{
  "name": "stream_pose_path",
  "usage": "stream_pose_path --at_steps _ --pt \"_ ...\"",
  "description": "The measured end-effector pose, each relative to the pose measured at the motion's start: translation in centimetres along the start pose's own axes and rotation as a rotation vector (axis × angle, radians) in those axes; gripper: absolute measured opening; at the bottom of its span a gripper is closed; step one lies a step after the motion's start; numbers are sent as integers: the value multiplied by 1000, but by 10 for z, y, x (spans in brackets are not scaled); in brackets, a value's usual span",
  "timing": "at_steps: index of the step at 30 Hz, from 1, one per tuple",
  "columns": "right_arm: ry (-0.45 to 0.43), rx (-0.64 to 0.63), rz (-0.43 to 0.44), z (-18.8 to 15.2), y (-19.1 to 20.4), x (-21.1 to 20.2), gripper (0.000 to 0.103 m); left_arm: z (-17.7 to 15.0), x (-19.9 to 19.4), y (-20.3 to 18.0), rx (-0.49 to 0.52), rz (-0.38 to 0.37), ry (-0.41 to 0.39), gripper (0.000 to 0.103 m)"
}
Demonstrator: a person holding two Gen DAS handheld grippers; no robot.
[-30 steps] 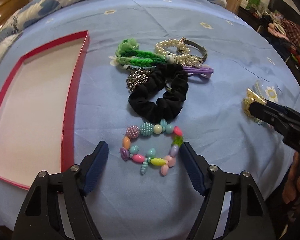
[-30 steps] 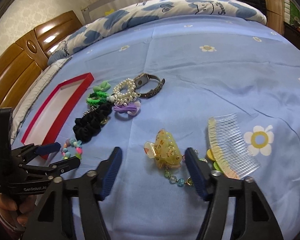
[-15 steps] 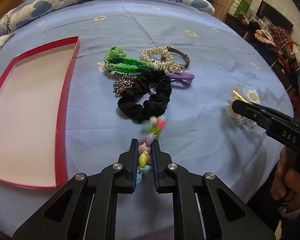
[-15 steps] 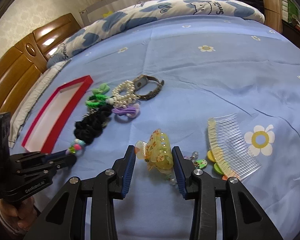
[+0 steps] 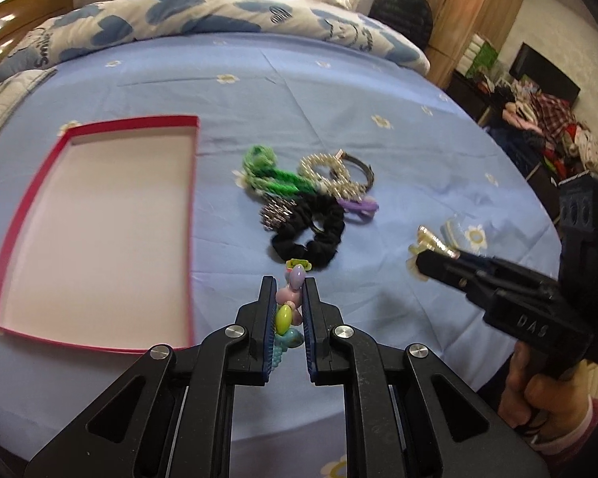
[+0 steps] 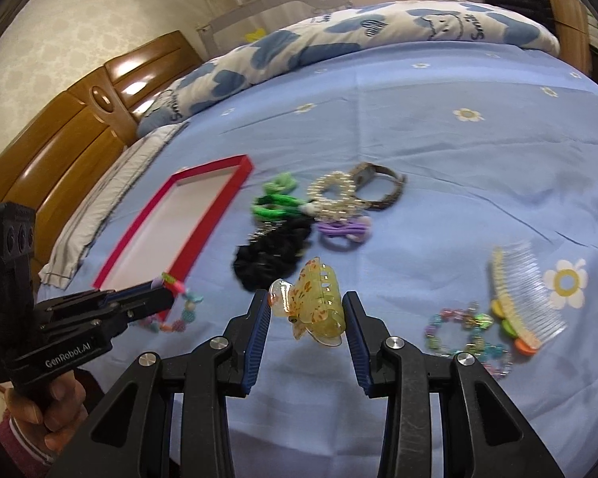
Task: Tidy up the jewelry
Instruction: 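Carry the bracelet and claw clip into the red tray while both tools open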
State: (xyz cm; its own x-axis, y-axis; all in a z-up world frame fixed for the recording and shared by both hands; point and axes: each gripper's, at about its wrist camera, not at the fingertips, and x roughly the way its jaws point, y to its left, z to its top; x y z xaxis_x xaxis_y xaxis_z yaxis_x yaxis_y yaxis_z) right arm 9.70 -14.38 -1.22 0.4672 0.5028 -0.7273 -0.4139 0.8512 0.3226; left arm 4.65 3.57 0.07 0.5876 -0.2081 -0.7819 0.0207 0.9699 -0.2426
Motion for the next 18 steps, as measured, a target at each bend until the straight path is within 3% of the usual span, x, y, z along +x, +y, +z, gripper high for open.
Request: stream_pose_path --at_steps 18 --pt "62 -137 194 21 108 48 38 2 -39 99 -160 152 -66 11"
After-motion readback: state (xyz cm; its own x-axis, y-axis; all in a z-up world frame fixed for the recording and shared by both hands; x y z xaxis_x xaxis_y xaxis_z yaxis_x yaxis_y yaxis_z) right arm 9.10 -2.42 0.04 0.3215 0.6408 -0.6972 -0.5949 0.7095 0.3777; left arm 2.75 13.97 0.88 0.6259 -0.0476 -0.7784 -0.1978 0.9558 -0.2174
